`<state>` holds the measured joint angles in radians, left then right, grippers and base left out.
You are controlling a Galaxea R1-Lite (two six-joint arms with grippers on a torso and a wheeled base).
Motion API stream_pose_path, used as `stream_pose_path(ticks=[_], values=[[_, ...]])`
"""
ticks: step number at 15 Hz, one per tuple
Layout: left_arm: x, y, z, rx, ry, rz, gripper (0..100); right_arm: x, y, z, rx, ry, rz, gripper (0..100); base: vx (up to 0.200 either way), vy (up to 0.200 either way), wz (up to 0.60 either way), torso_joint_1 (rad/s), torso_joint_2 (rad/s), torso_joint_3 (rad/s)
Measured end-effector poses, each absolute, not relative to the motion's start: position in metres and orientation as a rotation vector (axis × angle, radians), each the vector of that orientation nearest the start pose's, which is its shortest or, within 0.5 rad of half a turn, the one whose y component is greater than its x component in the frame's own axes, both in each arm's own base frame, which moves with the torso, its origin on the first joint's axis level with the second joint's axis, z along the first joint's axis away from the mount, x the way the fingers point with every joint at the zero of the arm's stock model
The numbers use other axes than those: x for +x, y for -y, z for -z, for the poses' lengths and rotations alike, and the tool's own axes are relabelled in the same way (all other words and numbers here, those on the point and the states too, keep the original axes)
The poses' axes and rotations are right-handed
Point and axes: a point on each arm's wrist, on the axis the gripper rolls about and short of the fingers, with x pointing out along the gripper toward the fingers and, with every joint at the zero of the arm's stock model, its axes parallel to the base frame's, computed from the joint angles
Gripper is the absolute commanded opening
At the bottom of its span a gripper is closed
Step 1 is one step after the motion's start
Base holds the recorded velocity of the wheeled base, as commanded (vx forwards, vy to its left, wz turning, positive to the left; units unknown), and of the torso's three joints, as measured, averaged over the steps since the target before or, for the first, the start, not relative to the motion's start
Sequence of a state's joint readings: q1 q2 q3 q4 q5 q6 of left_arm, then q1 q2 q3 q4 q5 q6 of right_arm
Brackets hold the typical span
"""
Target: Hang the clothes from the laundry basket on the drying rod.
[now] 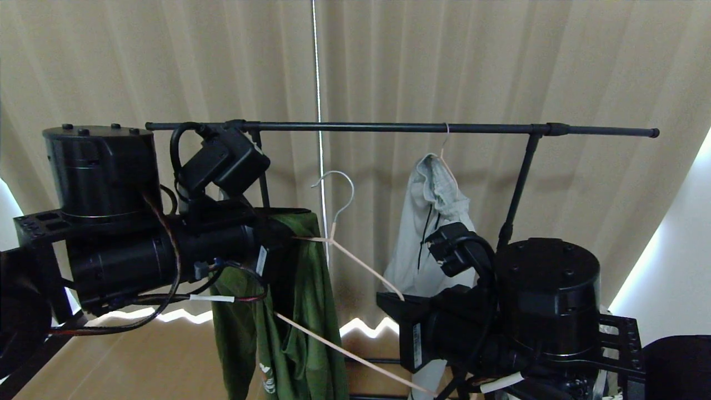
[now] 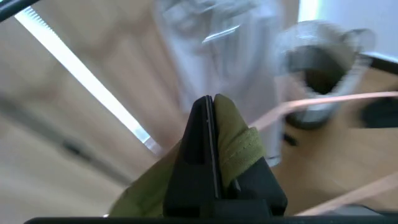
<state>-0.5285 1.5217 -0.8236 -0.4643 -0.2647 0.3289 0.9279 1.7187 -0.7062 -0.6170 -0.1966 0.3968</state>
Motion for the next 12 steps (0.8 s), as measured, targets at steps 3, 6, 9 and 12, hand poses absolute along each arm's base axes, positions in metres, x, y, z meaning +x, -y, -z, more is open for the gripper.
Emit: stream_pose_path(ticks=[3,6,9,12], values=[[0.216,0.146,-0.226,0.340,-0.074,0.906,0,0.183,-0.236,-0.152,0.164,-0.469,-0.641,0,0.000,0.000,0.00,0.000,0.00,0.000],[0.211,0.146,-0.225,0.340,-0.074,0.912,0,0.186,-0.234,-0.155,0.171,-0.455,-0.632,0,0.000,0.000,0.00,0.000,0.00,0.000],[0.204,0.142,-0.225,0.339,-0.071,0.912,0,0.192,-0.227,-0.161,0.167,-0.423,-0.611,0,0.000,0.000,0.00,0.000,0.00,0.000],[0.197,0.137,-0.223,0.341,-0.074,0.914,0,0.199,-0.224,-0.171,0.186,-0.386,-0.596,0,0.000,0.000,0.00,0.000,0.00,0.000]])
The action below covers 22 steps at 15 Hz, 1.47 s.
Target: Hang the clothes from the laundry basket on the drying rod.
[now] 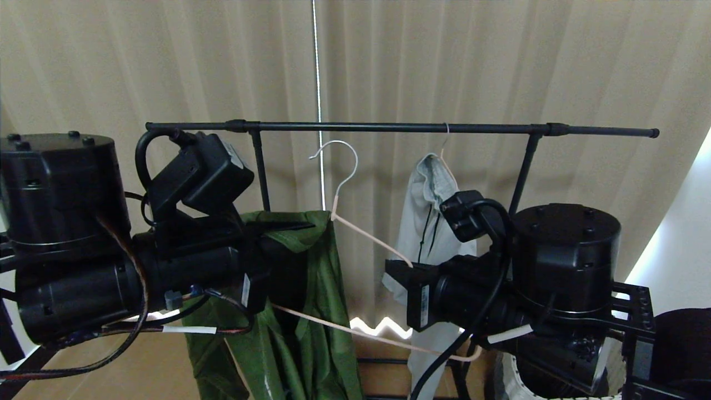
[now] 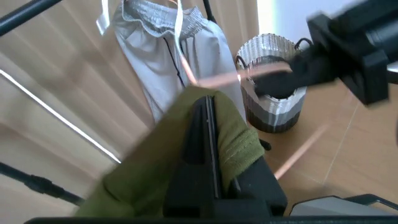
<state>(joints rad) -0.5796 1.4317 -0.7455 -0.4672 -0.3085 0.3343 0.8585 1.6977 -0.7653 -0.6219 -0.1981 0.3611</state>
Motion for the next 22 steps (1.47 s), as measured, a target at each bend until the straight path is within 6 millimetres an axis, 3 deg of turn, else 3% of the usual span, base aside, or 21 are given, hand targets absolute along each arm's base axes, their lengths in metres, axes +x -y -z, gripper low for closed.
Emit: stream_pose_path(ticks=[13,14,22], values=[[0.191,0.133,-0.214,0.353,-0.103,0.882,0,0.197,-0.217,-0.198,0.209,-0.294,-0.601,0,0.000,0.000,0.00,0.000,0.00,0.000],[0.190,0.132,-0.213,0.354,-0.106,0.882,100,0.196,-0.216,-0.199,0.210,-0.290,-0.602,0,0.000,0.000,0.00,0.000,0.00,0.000],[0.185,0.129,-0.211,0.367,-0.039,0.877,100,0.196,-0.213,-0.203,0.234,-0.256,-0.599,0,0.000,0.000,0.00,0.000,0.00,0.000]])
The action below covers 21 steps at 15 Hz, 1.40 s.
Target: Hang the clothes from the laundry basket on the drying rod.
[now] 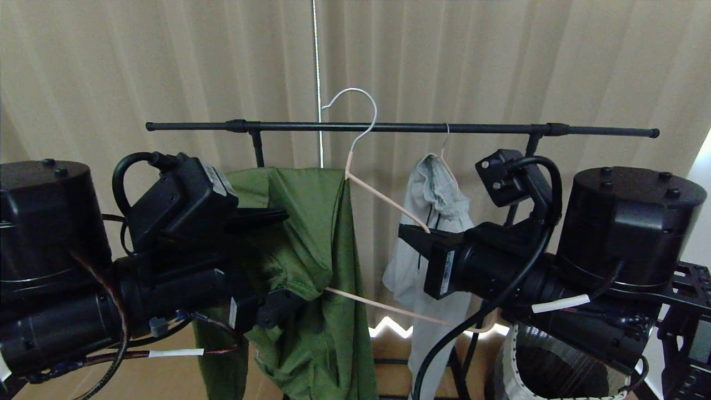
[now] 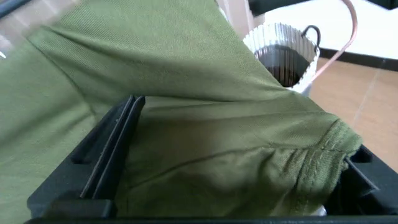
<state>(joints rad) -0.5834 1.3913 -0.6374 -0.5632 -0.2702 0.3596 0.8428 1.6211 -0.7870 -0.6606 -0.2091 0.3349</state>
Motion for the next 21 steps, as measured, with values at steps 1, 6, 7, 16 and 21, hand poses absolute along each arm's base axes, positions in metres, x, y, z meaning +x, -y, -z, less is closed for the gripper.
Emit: stream_pose_path(ticks=[1,6,7,16,21], values=[[0.184,0.128,-0.210,0.364,-0.017,0.873,100,0.196,-0.212,-0.204,0.238,-0.247,-0.599,0,0.000,0.000,0.00,0.000,0.00,0.000],[0.180,0.122,-0.208,0.340,0.060,0.846,100,0.207,-0.200,-0.202,0.217,-0.238,-0.546,0,0.000,0.000,0.00,0.000,0.00,0.000],[0.180,0.122,-0.212,0.333,0.100,0.839,100,0.207,-0.198,-0.199,0.212,-0.244,-0.540,0,0.000,0.000,0.00,0.000,0.00,0.000],[0.180,0.112,-0.230,0.347,0.230,0.770,100,0.204,-0.194,-0.186,0.183,-0.286,-0.533,0,0.000,0.000,0.00,0.000,0.00,0.000],[0.182,0.114,-0.238,0.354,0.250,0.725,100,0.198,-0.205,-0.182,0.184,-0.277,-0.578,0,0.000,0.000,0.00,0.000,0.00,0.000]])
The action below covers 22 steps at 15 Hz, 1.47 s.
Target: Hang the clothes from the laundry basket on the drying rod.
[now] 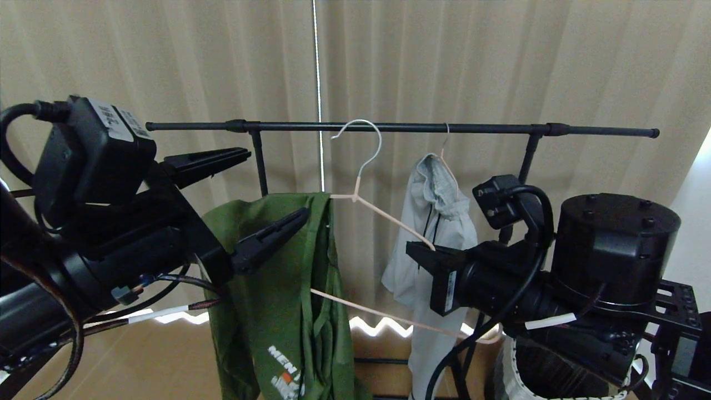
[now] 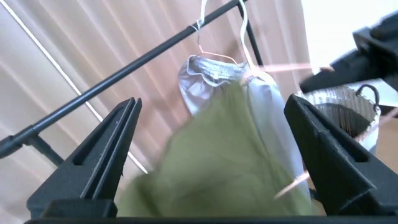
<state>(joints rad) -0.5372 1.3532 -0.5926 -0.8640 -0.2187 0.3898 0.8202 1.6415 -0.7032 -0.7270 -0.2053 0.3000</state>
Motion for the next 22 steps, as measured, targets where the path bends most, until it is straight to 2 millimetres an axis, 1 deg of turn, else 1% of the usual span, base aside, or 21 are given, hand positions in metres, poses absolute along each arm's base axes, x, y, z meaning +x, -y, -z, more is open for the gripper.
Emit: stream_pose_path(ticks=[3,6,8,10,12,14,16,18,22], values=[[0.180,0.116,-0.236,0.354,0.244,0.732,100,0.200,-0.211,-0.181,0.182,-0.231,-0.596,0,0.000,0.000,0.00,0.000,0.00,0.000],[0.175,0.111,-0.236,0.355,0.250,0.722,100,0.201,-0.209,-0.180,0.138,-0.220,-0.590,0,0.000,0.000,0.00,0.000,0.00,0.000],[0.171,0.107,-0.239,0.353,0.262,0.711,100,0.205,-0.199,-0.183,0.081,-0.195,-0.564,0,0.000,0.000,0.00,0.000,0.00,0.000],[0.171,0.097,-0.242,0.361,0.268,0.662,100,0.206,-0.184,-0.187,0.036,-0.169,-0.533,0,0.000,0.000,0.00,0.000,0.00,0.000],[0.173,0.088,-0.240,0.376,0.258,0.614,100,0.205,-0.167,-0.190,0.024,-0.155,-0.494,0,0.000,0.000,0.00,0.000,0.00,0.000],[0.174,0.084,-0.236,0.394,0.243,0.596,100,0.205,-0.153,-0.192,0.030,-0.145,-0.459,0,0.000,0.000,0.00,0.000,0.00,0.000],[0.174,0.083,-0.229,0.432,0.231,0.593,100,0.202,-0.146,-0.195,0.033,-0.139,-0.454,0,0.000,0.000,0.00,0.000,0.00,0.000],[0.172,0.082,-0.225,0.450,0.224,0.594,100,0.196,-0.140,-0.193,0.010,-0.188,-0.451,0,0.000,0.000,0.00,0.000,0.00,0.000],[0.170,0.081,-0.223,0.450,0.222,0.600,100,0.189,-0.134,-0.198,0.013,-0.182,-0.453,0,0.000,0.000,0.00,0.000,0.00,0.000]])
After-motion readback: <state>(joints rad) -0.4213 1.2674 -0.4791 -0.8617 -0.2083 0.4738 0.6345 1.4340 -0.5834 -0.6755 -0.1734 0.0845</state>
